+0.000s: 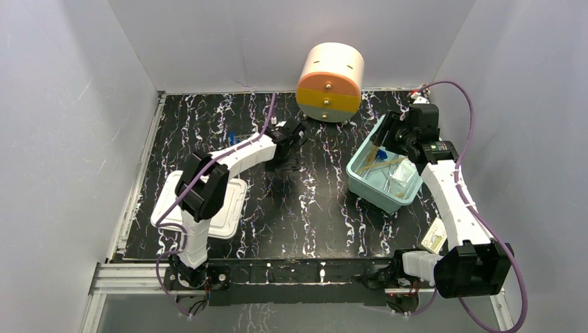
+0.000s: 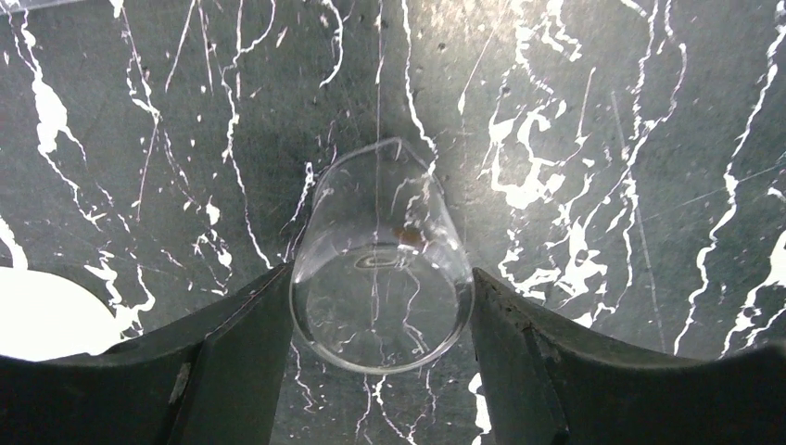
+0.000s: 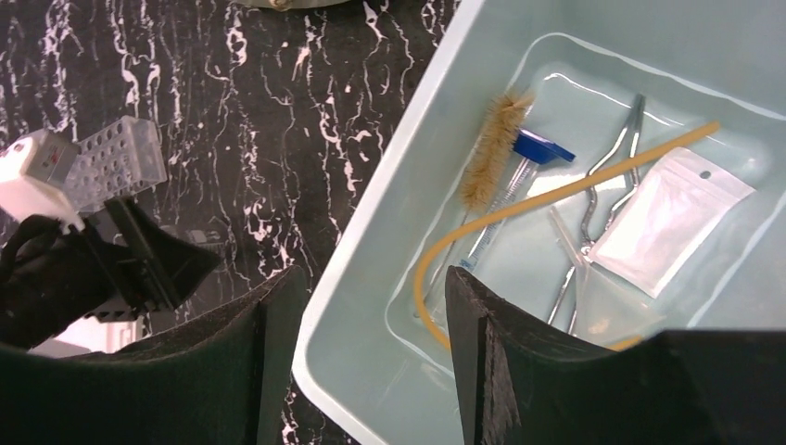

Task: Organize the chemistry lab equipment

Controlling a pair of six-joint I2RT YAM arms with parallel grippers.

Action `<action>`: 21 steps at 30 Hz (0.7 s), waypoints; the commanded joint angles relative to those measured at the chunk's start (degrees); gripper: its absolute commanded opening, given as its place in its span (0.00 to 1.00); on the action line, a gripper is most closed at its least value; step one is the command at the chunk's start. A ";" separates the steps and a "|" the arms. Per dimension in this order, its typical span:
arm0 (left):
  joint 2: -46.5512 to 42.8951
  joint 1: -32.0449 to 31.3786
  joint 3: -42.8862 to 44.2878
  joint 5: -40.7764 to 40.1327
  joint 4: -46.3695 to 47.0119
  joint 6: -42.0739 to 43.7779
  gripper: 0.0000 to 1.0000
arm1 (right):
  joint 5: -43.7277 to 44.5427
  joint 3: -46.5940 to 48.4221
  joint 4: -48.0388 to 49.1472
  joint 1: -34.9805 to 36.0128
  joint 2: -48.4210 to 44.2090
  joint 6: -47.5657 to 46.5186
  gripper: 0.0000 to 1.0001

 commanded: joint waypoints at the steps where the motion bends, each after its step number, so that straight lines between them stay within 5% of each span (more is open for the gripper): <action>1: 0.90 0.26 3.42 -2.21 -1.18 -0.22 0.66 | -3.54 0.60 3.61 -0.20 -1.12 0.05 0.65; 5: 1.60 0.39 4.16 -2.59 -0.81 0.18 0.62 | -4.15 0.22 3.61 -0.20 -1.29 0.27 0.66; 9: 1.99 0.84 4.40 -3.14 -0.92 0.76 0.44 | -4.31 0.07 3.44 -0.21 -1.41 0.51 0.66; 13: 1.00 1.03 4.35 -2.68 -0.79 0.99 0.38 | -5.54 0.47 3.19 -0.20 -1.29 0.60 0.66; 21: -7.10 4.19 5.45 10.07 1.46 1.15 0.37 | -27.89 1.33 9.28 -0.04 0.63 2.34 0.67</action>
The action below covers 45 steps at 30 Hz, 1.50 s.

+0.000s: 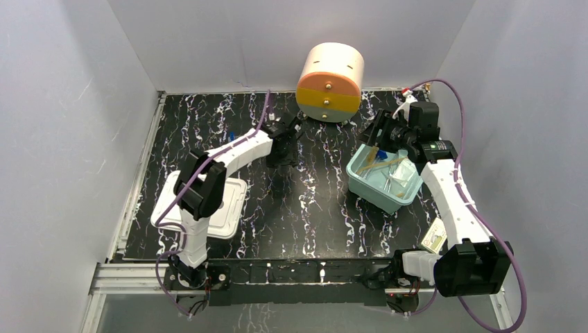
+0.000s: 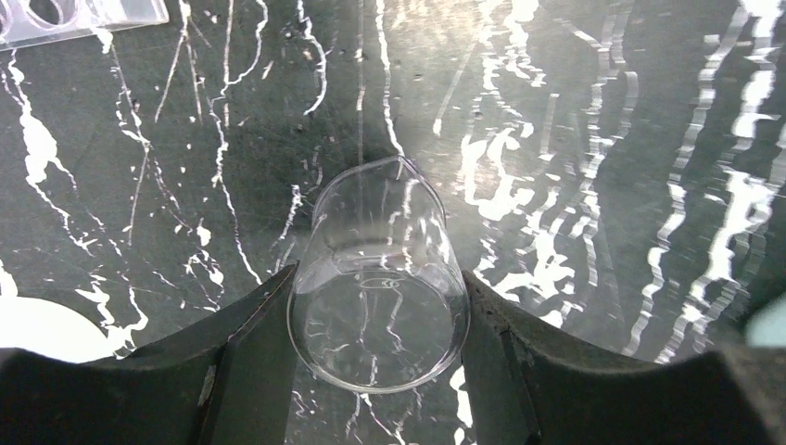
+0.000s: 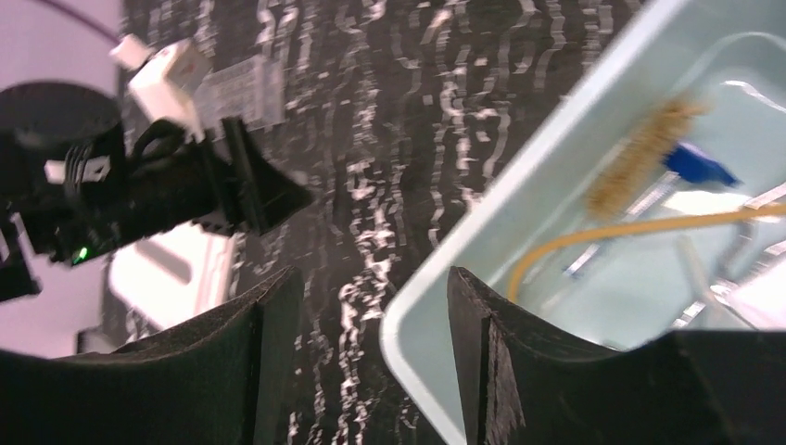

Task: Organize the chemistry lab equipment

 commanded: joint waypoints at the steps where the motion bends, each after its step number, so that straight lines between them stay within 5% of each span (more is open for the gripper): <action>1: -10.17 2.98 2.01 10.75 2.71 -0.56 0.37 | -16.26 1.15 8.24 0.02 0.82 3.88 0.67; 15: -25.12 7.79 -2.56 38.22 27.91 -11.90 0.38 | -23.79 -2.99 36.01 4.65 1.47 35.13 0.70; 31: -27.80 10.09 -6.48 55.19 50.15 -25.95 0.38 | -28.72 2.59 51.02 7.20 6.22 48.71 0.73; 39: -27.88 10.09 -7.61 58.06 53.07 -26.24 0.38 | -27.61 2.30 55.99 7.90 7.44 51.45 0.62; 45: -27.56 10.09 -8.05 59.13 54.59 -26.88 0.38 | -27.60 2.65 58.78 9.01 9.04 52.87 0.43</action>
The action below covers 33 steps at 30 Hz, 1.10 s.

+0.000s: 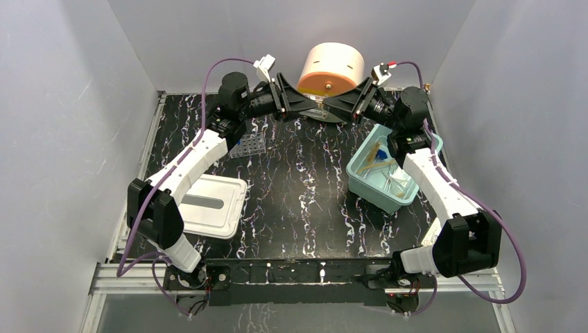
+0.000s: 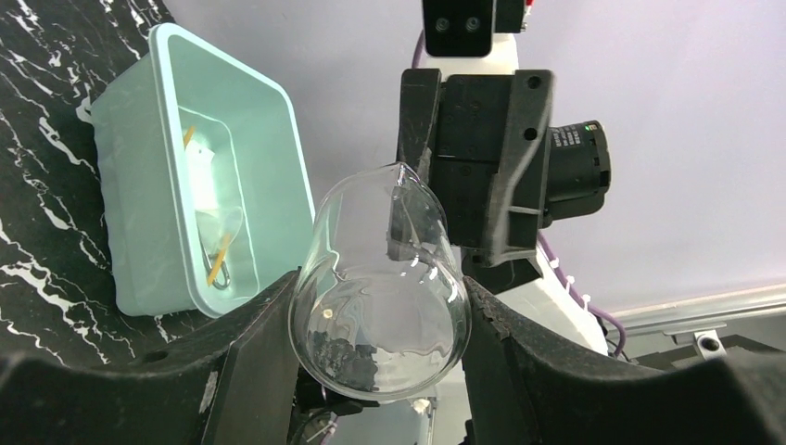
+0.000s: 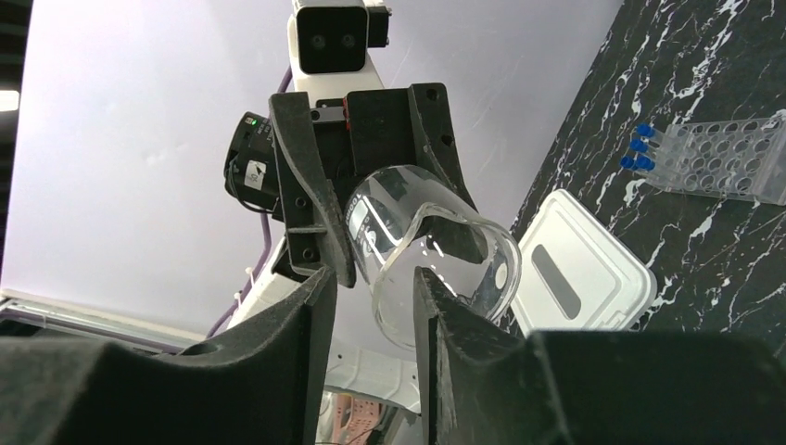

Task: Organize the chemistry lab equipment

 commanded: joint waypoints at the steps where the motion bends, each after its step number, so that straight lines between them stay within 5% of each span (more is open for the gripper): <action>1: -3.69 0.02 0.08 3.03 3.61 -0.91 0.38 | -0.05 2.54 6.93 1.01 0.89 1.70 0.38; 8: -4.40 0.02 -0.18 2.89 3.67 -0.16 0.41 | 1.66 2.93 7.47 1.23 0.89 2.23 0.21; 20: -6.38 0.18 1.38 -1.73 -5.19 7.82 0.82 | 8.08 2.62 1.92 1.06 -2.40 -3.56 0.08; 25: -9.28 1.81 0.51 -6.18 -11.74 12.39 0.90 | 11.85 8.24 -14.94 0.39 -2.67 -16.87 0.07; 33: -12.22 2.37 -1.70 -9.86 -17.44 15.33 0.92 | 34.21 20.04 -48.24 0.34 -2.06 -44.53 0.07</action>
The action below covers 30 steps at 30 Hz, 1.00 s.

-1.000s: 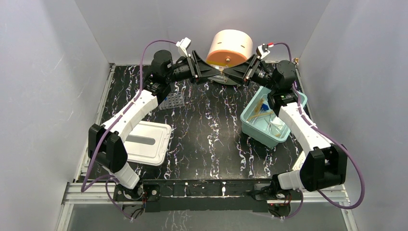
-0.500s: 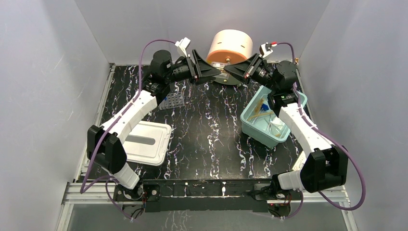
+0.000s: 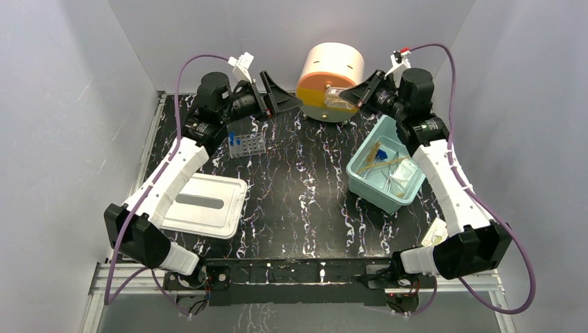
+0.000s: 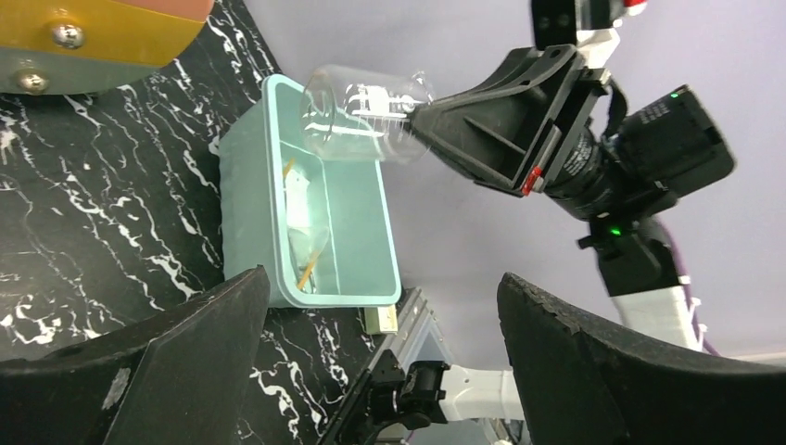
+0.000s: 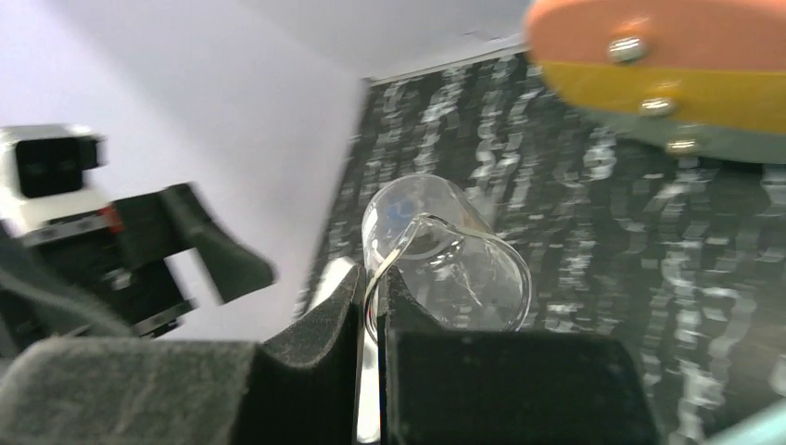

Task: Organize the chemistry lab equipment

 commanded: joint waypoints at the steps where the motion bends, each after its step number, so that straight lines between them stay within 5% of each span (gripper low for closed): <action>1: -3.45 0.09 -1.95 -1.94 -3.78 2.60 0.92 | 17.31 7.24 -18.68 -0.22 -1.63 -19.07 0.07; 9: -4.46 0.09 -3.55 -3.76 -7.46 4.67 0.93 | 39.95 16.67 -36.02 -0.40 2.52 -30.38 0.07; 15: -4.55 0.10 -3.62 -4.93 -9.03 5.67 0.93 | 45.19 18.13 -43.77 -1.84 8.27 -30.42 0.06; 30: -4.52 0.02 -3.32 -2.26 -8.67 6.87 0.94 | 40.83 3.74 -27.68 -9.08 12.03 -35.54 0.06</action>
